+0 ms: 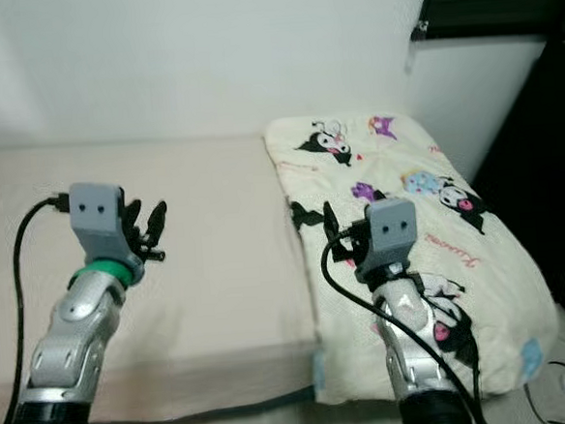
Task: Clean up the room
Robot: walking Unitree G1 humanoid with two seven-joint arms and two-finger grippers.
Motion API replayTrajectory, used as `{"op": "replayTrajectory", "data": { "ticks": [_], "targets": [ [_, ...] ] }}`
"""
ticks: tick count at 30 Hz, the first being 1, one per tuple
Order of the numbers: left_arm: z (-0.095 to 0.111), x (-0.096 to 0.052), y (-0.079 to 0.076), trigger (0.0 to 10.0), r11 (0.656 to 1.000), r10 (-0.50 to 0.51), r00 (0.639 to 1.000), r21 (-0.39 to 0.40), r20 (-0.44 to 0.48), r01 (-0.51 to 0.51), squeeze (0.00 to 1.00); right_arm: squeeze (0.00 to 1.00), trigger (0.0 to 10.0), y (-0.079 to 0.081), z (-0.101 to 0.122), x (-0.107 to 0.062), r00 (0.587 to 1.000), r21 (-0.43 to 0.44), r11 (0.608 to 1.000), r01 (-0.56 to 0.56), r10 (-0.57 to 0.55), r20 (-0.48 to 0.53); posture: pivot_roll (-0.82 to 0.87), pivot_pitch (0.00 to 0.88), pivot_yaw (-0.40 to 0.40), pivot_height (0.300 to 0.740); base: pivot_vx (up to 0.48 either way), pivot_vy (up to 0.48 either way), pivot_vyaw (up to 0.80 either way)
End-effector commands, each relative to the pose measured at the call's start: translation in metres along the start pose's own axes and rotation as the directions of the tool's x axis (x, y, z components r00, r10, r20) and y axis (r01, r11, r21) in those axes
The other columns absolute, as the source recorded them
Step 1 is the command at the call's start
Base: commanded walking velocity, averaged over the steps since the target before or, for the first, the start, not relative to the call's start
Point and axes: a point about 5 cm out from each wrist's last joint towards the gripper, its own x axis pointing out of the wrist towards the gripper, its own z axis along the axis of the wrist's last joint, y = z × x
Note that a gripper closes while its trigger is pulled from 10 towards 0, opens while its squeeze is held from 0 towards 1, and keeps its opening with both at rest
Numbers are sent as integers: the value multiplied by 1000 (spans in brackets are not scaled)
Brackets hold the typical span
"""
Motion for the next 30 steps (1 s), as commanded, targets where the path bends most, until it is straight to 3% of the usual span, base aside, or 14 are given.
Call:
{"op": "replayTrajectory", "data": {
  "ticks": [1, 12, 21, 30],
  "targets": [
    [-4, -1, -2, 10000, 1000, -8, 1000, -6, -15, 8, 0, 0, 10000, -2, -3, -3, 1000, -1, 1000, 6, -6, -13, -128, 54, 65, 740, 0, 375, 0],
    [-3, 0, -1, 10000, 1000, -10, 1000, -4, -13, 10, 0, 0, 10000, 0, -4, -3, 1000, 2, 1000, 8, -8, -13, -127, 55, 70, 740, 0, 363, 0],
    [0, -1, -4, 10000, 999, -26, 999, 19, 22, 25, 0, 0, 10000, 0, -4, -3, 1000, 3, 1000, 9, -9, -11, -128, 52, 73, 740, 0, 0, 0],
    [0, 0, -5, 10000, 999, -34, 999, 22, 25, 33, 0, 0, 10000, 0, -4, -3, 1000, 2, 1000, 9, -9, -10, -129, 50, 73, 740, 0, -462, 0]
  ]
}}
